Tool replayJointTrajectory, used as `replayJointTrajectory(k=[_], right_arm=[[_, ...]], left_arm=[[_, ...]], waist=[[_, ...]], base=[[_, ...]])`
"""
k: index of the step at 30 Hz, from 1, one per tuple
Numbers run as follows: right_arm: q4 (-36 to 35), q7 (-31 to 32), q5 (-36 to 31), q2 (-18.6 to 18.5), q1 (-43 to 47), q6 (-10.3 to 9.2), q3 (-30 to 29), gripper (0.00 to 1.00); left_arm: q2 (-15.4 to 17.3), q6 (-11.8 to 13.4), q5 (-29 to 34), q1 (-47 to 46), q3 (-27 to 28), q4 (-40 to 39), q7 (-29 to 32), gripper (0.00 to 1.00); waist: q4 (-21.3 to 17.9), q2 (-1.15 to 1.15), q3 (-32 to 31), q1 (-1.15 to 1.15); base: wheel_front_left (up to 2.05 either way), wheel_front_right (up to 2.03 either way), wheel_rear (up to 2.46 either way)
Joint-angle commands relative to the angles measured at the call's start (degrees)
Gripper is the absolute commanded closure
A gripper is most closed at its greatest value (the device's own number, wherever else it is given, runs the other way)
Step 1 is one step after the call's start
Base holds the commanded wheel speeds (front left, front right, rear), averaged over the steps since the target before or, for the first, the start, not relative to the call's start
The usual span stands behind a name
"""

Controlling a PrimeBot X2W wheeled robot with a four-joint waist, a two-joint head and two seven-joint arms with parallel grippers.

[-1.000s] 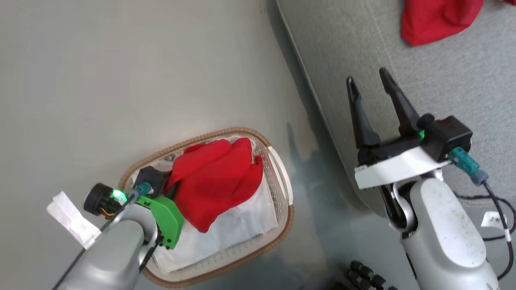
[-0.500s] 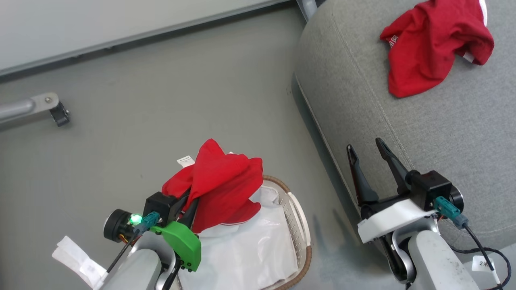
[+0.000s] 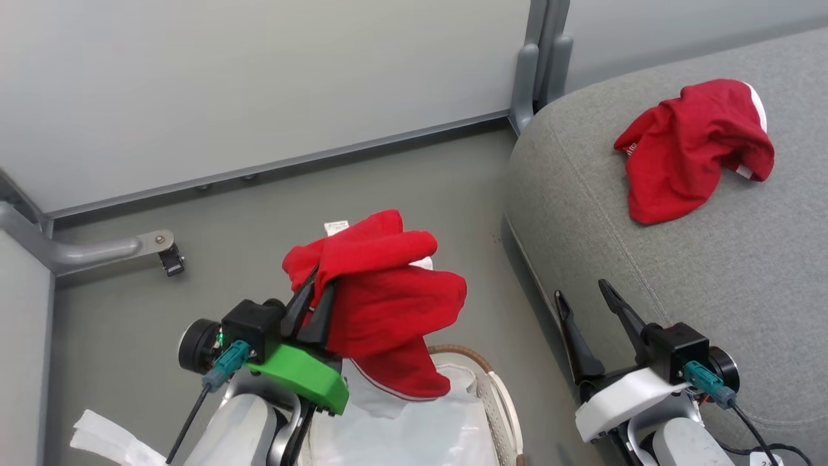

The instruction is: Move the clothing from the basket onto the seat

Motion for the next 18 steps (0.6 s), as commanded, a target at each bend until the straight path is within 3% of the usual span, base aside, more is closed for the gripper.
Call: replayJointTrajectory(k=[1, 6, 12, 18], right_arm=[[0.2, -0.1, -0.4, -0.2, 1.1, -0.08, 0.2, 0.0], [-0.4, -0.1, -1.6, -0.2, 0.4, -0.08, 3.5, 0.0], [-2.4, -0.1, -4.0, -0.2, -4.1, -0.08, 12.8, 0.0], [4.0, -0.1, -4.3, -0.2, -11.2, -0.08, 20.8, 0.0]], left_arm=[[-0.5, -0.2, 0.5, 0.1, 0.5, -1.6, -0.2, 1.0], [-1.5, -0.3, 0.4, -1.1, -0.7, -5.9, -0.2, 1.0], [-1.8, -0.3, -0.5, -1.6, -3.1, -8.2, -0.2, 1.0], [-2.2, -0.3, -1.4, -2.0, -6.1, -8.8, -0.2, 1.0]], waist=[[1.4, 0.0, -1.7, 0.01], [2.0, 0.0, -2.0, 0.01], [2.5, 0.0, -1.9, 0.01], [4.2, 0.0, -1.9, 0.01]], base=[[0.0, 0.0, 0.0], [0.0, 0.0, 0.0], [0.0, 0.0, 0.0], [0.0, 0.0, 0.0]])
